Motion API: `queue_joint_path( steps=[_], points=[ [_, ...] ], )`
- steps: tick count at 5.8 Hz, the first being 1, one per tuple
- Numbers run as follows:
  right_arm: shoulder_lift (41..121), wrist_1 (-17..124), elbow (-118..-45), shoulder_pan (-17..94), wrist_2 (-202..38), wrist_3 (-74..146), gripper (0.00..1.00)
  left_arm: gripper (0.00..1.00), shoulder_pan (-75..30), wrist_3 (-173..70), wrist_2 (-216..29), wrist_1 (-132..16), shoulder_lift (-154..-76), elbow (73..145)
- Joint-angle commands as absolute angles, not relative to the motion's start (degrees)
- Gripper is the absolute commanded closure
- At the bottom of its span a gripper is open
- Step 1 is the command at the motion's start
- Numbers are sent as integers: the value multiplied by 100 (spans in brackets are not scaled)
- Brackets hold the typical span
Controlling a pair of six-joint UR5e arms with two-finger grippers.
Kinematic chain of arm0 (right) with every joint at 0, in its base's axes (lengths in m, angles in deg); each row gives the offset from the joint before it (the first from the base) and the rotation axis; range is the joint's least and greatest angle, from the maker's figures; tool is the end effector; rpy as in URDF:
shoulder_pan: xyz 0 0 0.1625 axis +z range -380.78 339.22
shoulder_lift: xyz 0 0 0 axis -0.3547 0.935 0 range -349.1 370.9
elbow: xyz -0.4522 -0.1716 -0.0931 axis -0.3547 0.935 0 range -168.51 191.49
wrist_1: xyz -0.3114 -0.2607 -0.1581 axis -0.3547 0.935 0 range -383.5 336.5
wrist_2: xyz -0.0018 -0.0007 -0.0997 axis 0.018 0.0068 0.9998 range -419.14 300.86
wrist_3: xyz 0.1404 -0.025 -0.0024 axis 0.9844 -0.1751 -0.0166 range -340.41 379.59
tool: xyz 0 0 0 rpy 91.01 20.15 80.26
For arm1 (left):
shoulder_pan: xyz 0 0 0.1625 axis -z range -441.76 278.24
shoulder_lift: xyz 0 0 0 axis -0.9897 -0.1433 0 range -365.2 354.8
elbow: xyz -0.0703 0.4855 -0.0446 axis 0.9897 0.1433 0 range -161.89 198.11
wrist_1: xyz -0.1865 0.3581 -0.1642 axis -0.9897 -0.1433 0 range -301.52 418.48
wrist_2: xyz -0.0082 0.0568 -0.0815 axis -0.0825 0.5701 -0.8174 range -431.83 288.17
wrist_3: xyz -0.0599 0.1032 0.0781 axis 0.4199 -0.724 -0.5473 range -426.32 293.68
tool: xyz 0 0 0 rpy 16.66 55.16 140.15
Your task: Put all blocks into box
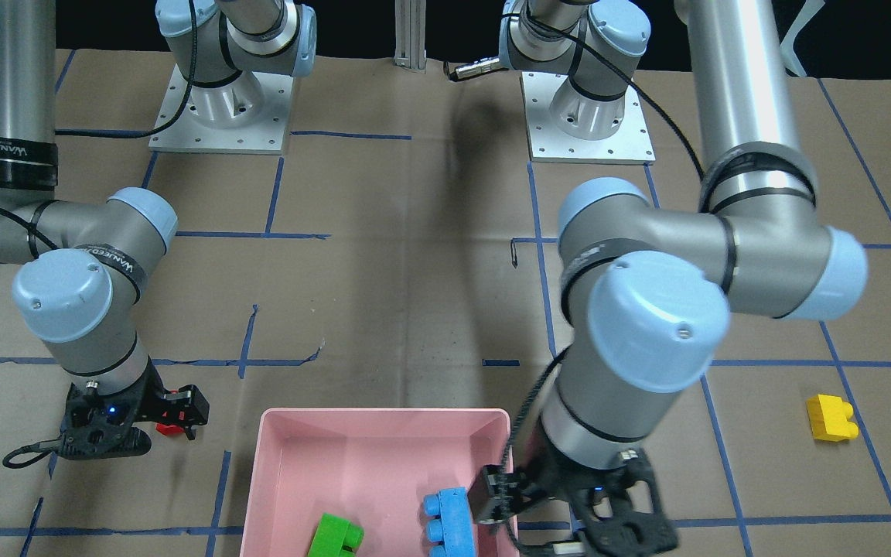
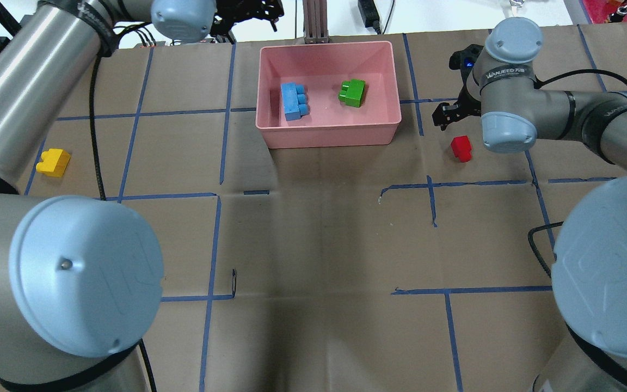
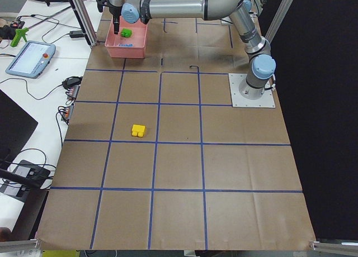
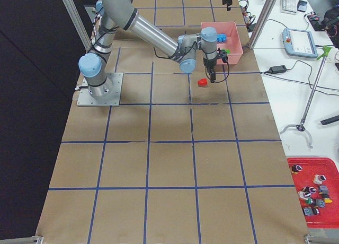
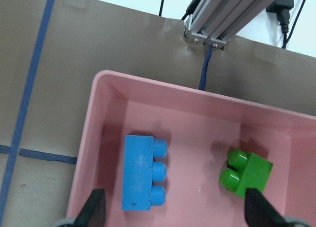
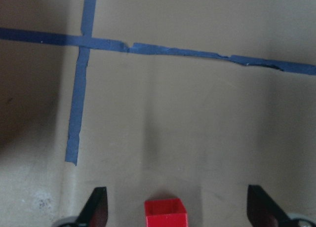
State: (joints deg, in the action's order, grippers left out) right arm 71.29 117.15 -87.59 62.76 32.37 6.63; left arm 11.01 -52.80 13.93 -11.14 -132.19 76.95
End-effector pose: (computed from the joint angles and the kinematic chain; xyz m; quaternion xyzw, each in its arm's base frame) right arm 0.0506 -0.7045 0.2125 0.0549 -0.9930 0.1004 0.0305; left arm -0.1843 -0.8335 0.4011 0.0882 -0.9874 0.1200 0.0542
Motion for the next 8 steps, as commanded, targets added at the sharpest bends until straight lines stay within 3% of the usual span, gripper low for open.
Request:
queue_joint_path(
  steps=[1, 3, 4, 6, 8],
  points=[
    [7084, 11722, -8992, 6246, 3165, 667, 1, 0, 90, -6432, 1351, -1710, -12774, 8092],
    [7119, 11713, -9037, 6193, 3156, 658, 4, 0, -1077, -7795, 1316, -1719, -12500, 8742],
    [7128, 11704, -9046, 6097, 3156, 658, 13, 0, -1623, -8471, 1142, -1719, -12517, 8972],
    [7119, 11652, -9046, 6079, 2816, 658, 53, 1, -2416, -10007, 1192, -1702, -12744, 9070],
    [7128, 11634, -9046, 6087, 2655, 676, 54, 1, -2674, -10472, 1201, -1222, -13034, 9412]
  ],
)
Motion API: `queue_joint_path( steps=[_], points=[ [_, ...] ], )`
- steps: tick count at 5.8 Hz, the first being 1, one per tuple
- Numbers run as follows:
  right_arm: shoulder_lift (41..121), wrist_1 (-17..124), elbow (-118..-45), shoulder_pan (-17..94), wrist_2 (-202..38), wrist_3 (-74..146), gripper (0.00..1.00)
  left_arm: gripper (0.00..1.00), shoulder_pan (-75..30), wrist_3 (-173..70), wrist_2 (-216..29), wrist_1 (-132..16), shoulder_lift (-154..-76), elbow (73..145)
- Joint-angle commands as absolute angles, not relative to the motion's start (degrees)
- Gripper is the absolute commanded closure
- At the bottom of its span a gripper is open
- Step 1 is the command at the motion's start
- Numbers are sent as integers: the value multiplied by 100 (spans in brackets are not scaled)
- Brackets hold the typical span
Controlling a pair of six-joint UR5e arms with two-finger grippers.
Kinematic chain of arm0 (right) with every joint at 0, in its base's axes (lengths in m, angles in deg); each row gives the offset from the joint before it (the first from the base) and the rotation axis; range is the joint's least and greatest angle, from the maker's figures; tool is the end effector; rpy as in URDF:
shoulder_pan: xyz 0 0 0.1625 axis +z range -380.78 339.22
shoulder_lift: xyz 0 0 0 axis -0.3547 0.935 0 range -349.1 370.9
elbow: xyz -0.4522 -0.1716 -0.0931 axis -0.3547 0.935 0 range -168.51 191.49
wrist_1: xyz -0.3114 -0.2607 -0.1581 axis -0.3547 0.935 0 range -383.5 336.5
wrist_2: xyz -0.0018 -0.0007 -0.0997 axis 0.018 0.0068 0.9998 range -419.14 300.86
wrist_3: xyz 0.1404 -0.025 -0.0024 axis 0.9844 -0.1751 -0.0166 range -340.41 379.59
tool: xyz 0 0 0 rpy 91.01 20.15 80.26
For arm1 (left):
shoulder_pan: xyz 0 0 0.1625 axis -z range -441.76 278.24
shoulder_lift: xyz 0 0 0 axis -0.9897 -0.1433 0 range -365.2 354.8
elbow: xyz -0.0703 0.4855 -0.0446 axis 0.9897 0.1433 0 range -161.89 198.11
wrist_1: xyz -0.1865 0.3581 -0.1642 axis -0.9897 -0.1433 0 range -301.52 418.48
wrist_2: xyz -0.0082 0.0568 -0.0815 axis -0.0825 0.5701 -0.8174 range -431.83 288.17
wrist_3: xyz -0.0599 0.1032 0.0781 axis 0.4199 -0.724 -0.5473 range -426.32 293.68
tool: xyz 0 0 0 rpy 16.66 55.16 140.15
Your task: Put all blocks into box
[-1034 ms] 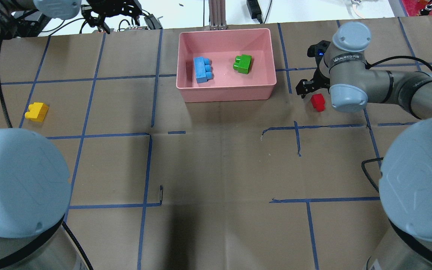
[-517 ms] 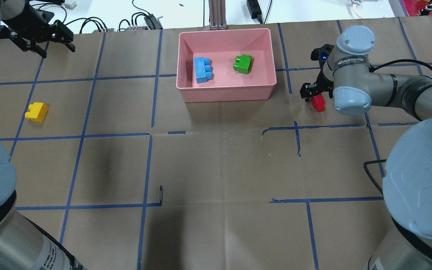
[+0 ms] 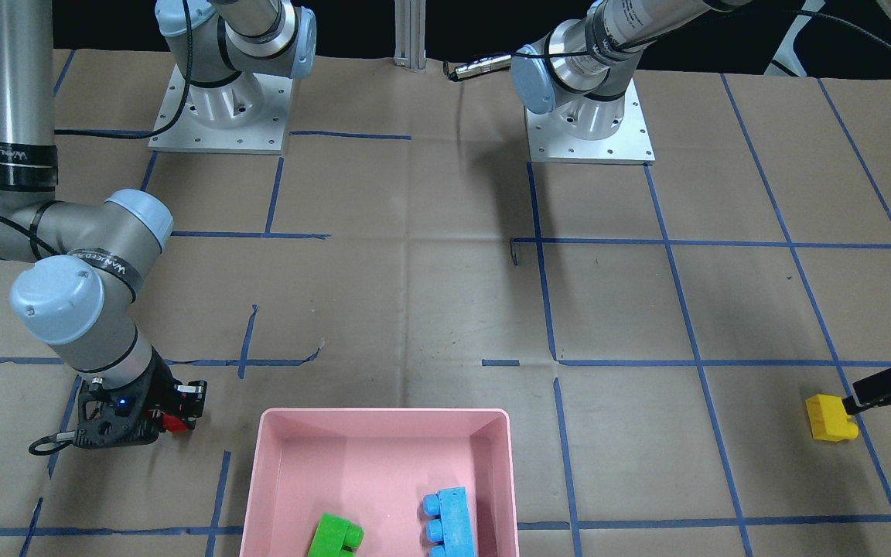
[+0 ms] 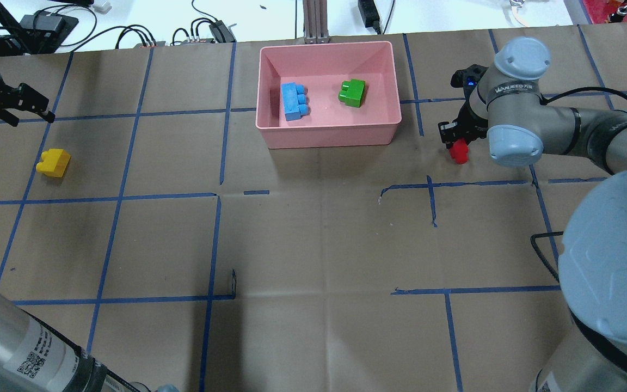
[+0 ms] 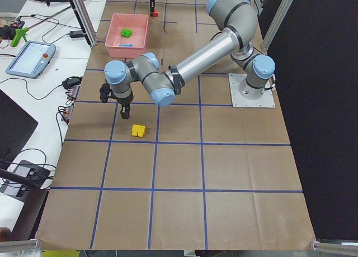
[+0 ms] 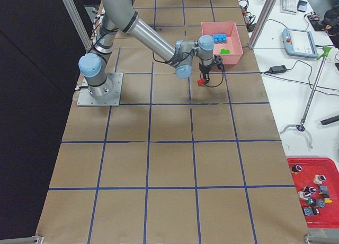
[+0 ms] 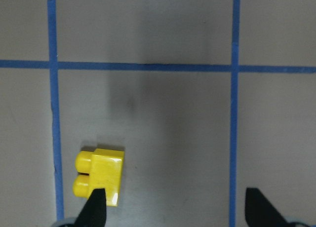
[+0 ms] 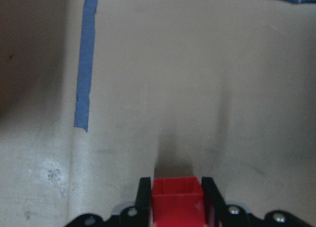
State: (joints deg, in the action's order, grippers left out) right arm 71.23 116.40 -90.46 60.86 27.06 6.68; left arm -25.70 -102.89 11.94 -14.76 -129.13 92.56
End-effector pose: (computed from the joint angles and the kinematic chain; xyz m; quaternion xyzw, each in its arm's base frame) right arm 0.0434 -0.6867 0.1884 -0.0419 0.9960 -0.0770 0.0192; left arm 0.3034 -0.7172 0.2958 -0.0222 -0.9982 0.0198 0.0525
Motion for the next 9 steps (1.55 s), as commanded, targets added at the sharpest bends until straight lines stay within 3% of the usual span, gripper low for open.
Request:
queue_joint_path(
  steps=[1, 2, 3, 4, 6, 9],
  points=[
    [7145, 11634, -9046, 6087, 2655, 676, 54, 1, -2674, -10508, 1219, -905, -13062, 9613],
    [7145, 11625, -9046, 6087, 2664, 676, 54, 1, -2674, -10525, 1236, -293, -13105, 9946],
    [7215, 11555, -9046, 6079, 2673, 693, 71, 1, -2674, -10525, 1237, -130, -13184, 10176],
    [7233, 11224, -9002, 6079, 2673, 693, 95, 1, -2718, -10804, 1254, -129, -13220, 10239],
    [7469, 10820, -8601, 6079, 2673, 676, 96, 1, -2824, -11173, 1306, -111, -13246, 10301],
    [7341, 10349, -6538, 6305, 1299, 710, 96, 1, -2815, -11167, 1597, -50, -13360, 10258]
  ],
)
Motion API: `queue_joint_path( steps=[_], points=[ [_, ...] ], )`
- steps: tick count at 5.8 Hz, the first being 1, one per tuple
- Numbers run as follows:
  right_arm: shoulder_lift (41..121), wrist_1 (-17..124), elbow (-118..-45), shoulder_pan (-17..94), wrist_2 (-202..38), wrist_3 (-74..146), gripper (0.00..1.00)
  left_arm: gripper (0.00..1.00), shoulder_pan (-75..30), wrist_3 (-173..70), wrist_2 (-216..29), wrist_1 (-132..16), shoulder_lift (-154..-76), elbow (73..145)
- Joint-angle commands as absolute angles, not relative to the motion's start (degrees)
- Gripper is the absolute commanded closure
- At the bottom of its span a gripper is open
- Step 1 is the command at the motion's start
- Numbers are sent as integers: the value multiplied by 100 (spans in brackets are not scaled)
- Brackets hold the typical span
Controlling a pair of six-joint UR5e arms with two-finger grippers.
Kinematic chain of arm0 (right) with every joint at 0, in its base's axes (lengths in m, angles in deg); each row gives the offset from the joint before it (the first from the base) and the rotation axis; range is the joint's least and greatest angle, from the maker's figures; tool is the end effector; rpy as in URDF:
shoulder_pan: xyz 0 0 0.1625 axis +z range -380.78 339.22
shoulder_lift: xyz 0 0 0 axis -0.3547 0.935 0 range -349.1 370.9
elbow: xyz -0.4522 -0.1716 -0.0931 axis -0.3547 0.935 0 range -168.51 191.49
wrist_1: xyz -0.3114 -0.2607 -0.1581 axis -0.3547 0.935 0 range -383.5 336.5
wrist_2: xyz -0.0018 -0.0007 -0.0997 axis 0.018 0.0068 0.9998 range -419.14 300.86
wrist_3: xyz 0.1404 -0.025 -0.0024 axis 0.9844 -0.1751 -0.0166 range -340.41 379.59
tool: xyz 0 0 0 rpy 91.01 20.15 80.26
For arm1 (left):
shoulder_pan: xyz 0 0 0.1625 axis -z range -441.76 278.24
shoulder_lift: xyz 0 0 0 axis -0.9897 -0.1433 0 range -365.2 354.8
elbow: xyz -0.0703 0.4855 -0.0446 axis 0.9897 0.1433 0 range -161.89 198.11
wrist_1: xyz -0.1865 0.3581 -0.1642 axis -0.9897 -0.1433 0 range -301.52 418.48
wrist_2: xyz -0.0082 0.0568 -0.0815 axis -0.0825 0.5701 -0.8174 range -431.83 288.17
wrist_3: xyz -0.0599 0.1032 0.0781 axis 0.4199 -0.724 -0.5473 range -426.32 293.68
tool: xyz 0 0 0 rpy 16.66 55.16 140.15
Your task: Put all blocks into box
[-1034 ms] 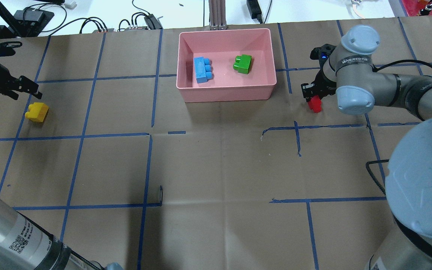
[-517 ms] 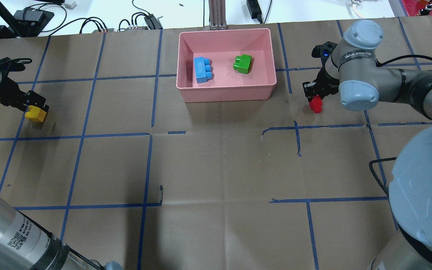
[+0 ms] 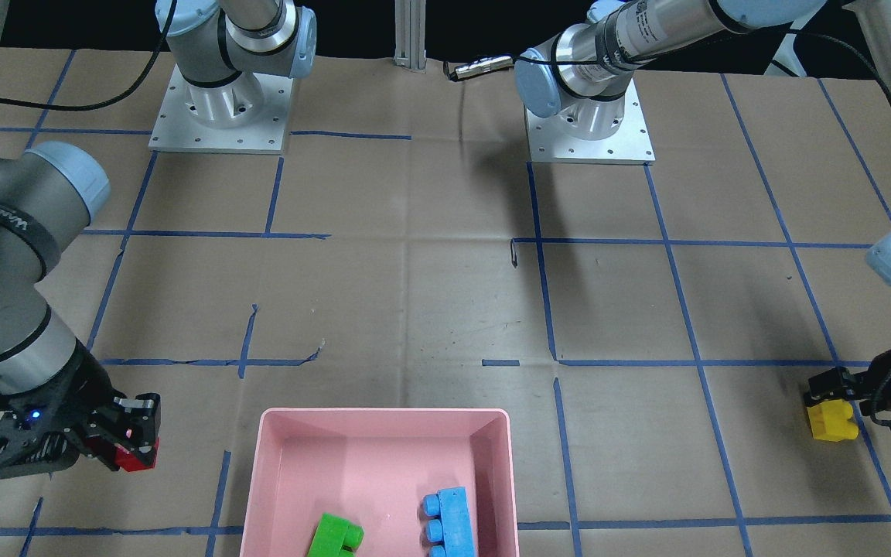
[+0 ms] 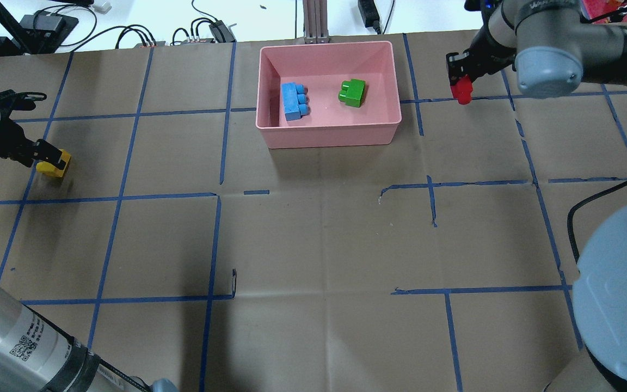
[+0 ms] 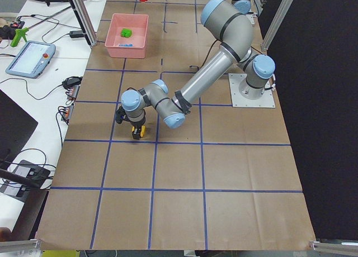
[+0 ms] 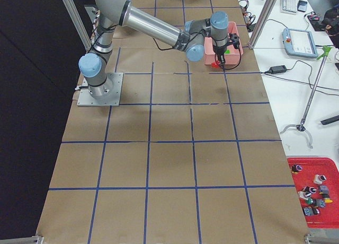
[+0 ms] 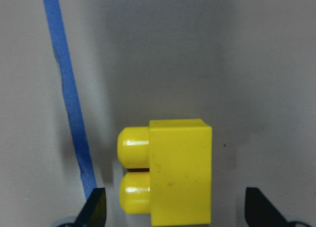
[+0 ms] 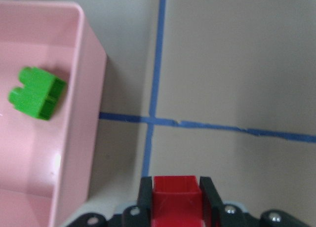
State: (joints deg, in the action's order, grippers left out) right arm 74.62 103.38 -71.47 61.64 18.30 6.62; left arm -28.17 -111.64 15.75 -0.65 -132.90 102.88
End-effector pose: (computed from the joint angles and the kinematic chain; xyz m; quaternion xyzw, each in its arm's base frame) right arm 0.0644 -0.7622 0.3649 -0.0629 0.9804 -0.1692 0.0792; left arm 0.3313 -0.6838 0.1842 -0.0774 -0.9967 0.0032 0.0251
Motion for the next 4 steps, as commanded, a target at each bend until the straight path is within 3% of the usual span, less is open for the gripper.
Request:
queue_joint_path(
  steps=[1, 3, 4],
  points=[
    [6886, 10942, -6193, 6586, 919, 1355, 96, 1, -2806, -11176, 1588, 81, -13439, 10222],
    [5928, 12986, -5935, 7270, 915, 3593, 96, 3, -2806, -11132, 1571, 108, -13457, 10169],
    [5697, 13518, -5996, 7448, 906, 4229, 94, 12, -2797, -11141, 1536, 109, -13466, 10178]
  ],
)
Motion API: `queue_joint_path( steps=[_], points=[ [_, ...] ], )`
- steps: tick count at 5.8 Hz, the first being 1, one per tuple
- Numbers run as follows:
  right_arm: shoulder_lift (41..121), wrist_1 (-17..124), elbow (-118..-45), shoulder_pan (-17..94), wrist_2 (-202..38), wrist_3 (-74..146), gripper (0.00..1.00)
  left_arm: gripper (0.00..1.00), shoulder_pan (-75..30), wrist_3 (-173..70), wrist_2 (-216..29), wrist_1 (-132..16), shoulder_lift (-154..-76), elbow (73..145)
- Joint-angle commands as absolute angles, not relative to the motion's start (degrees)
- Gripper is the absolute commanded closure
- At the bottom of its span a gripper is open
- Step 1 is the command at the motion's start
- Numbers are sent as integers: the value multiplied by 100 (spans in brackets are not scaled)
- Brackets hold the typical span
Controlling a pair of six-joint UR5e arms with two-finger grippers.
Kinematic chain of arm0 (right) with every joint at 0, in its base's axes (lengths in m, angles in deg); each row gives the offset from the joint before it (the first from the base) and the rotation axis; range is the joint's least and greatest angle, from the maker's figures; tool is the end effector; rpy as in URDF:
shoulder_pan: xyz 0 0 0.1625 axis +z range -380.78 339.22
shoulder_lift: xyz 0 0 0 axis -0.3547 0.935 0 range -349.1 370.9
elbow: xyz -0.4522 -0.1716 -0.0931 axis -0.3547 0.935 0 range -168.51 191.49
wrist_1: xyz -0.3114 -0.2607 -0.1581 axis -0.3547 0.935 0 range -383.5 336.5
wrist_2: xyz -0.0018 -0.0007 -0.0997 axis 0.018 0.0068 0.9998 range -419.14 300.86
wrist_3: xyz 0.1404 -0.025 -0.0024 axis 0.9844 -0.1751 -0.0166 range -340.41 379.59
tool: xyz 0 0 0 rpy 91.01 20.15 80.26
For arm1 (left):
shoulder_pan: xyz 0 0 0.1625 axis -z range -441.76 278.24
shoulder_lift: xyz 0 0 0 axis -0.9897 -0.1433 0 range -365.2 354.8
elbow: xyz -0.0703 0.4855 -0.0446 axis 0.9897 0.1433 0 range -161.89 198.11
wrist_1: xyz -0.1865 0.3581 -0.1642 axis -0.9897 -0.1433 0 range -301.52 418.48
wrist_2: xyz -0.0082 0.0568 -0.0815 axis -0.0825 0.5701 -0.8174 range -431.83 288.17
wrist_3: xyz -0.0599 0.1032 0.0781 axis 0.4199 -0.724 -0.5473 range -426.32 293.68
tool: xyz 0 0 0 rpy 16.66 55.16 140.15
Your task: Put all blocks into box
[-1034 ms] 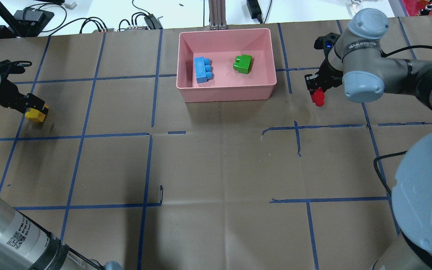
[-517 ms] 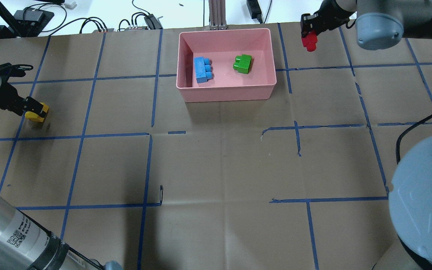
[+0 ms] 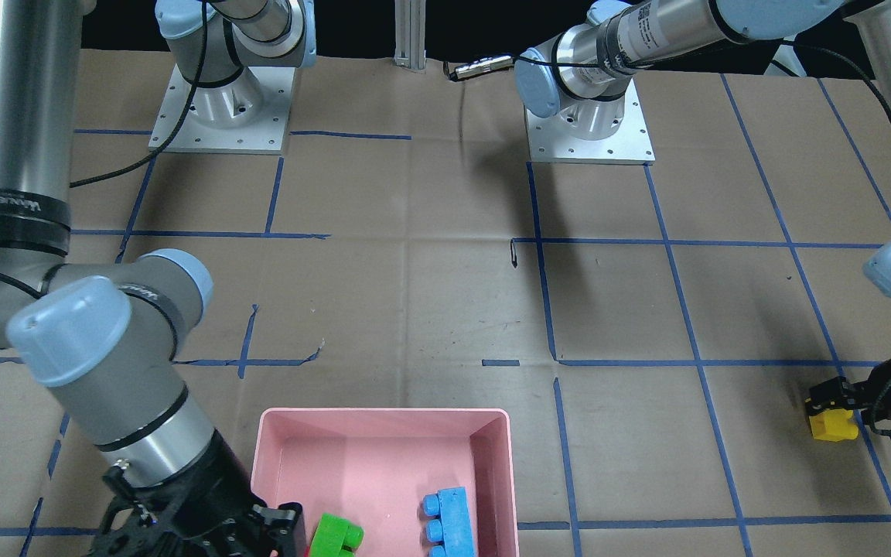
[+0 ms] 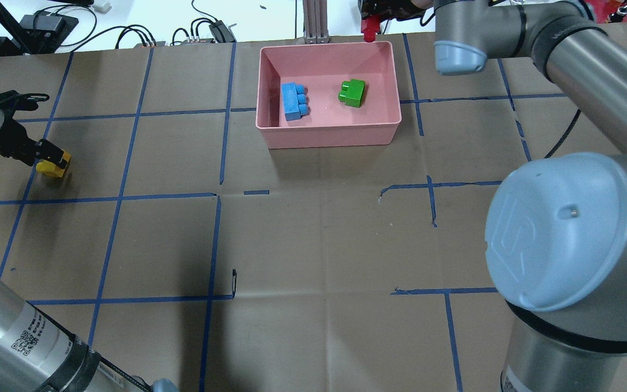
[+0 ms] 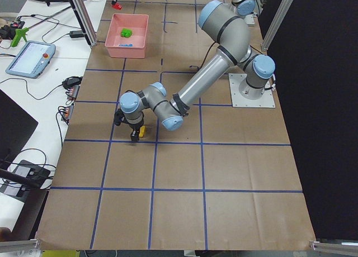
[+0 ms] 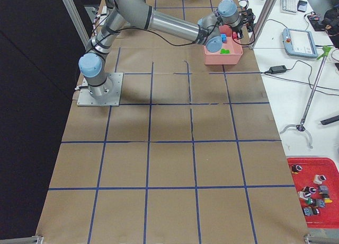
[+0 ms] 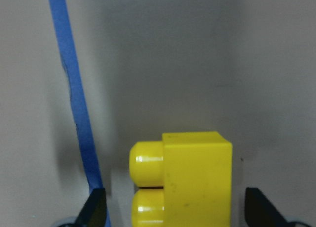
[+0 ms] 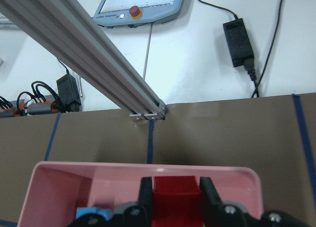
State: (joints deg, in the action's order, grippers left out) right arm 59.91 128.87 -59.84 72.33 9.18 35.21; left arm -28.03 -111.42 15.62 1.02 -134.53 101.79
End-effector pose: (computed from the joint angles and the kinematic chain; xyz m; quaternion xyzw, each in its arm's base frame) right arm 0.2328 -0.8571 0.3394 0.0366 0.9243 -0.3031 0.2291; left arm 0.3362 -0.6943 0.1741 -0.0769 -0.9968 0.0113 0.0195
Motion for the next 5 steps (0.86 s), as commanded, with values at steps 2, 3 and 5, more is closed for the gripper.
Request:
queue_joint_path(
  steps=[2, 3, 5],
  points=[
    [5721, 13472, -6058, 7459, 932, 4341, 70, 36, -2797, -11132, 1527, 117, -13466, 10125],
    [5756, 13419, -6066, 7459, 941, 4341, 1, 47, -2797, -11115, 1535, 117, -13466, 10125],
    [5774, 13418, -6075, 7459, 941, 4323, 0, 68, -2728, -11027, 1518, 152, -13362, 9977]
  ],
)
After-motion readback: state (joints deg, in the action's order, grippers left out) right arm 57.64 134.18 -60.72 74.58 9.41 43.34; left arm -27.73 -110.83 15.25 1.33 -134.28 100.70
